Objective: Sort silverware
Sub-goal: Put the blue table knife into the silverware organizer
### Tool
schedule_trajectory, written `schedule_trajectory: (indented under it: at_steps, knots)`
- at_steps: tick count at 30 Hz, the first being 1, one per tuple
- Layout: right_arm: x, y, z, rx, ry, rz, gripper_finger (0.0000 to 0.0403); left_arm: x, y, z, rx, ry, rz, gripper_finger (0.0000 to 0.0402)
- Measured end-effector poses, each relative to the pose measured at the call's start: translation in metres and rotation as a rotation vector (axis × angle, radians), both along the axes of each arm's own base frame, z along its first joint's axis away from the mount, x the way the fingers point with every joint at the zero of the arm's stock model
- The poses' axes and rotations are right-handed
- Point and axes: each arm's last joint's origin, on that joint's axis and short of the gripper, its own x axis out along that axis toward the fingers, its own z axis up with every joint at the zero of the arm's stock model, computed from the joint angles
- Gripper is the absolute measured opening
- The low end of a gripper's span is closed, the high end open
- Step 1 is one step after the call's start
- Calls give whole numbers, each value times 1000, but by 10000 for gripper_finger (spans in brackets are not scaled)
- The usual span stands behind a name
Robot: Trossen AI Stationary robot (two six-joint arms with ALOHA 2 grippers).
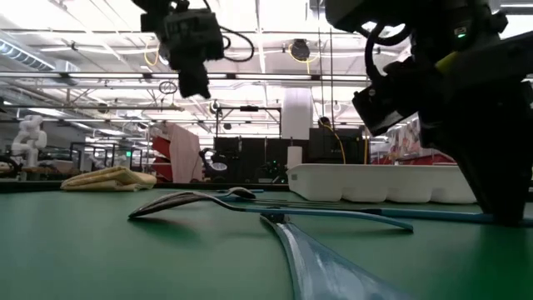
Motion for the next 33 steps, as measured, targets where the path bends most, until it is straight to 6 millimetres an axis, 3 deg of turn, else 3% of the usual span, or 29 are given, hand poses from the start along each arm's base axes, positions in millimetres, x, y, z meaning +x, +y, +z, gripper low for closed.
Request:
schedule_trajectory:
  at_steps: [6, 12, 19, 23, 28, 33]
  knots:
    - [10, 3, 9, -23, -50, 5, 4, -2, -2, -15, -37, 37, 14, 153]
    - [26, 6, 22, -93, -160, -11, 5, -2, -2, -16, -33, 29, 15, 153]
    - [29, 4, 28, -186, -178, -91, 4, -1, -2, -16, -35, 22, 12, 153]
    - [28, 1, 43, -251, -237, -199, 2, 1, -8, -12, -193, -71, -48, 153]
    - [23, -13, 84, -351, -399, -357, 1, 9, -22, -8, -286, -109, -110, 153]
    - [20, -39, 81, -367, -257, -289, 1, 26, -42, -15, -335, -120, -101, 153]
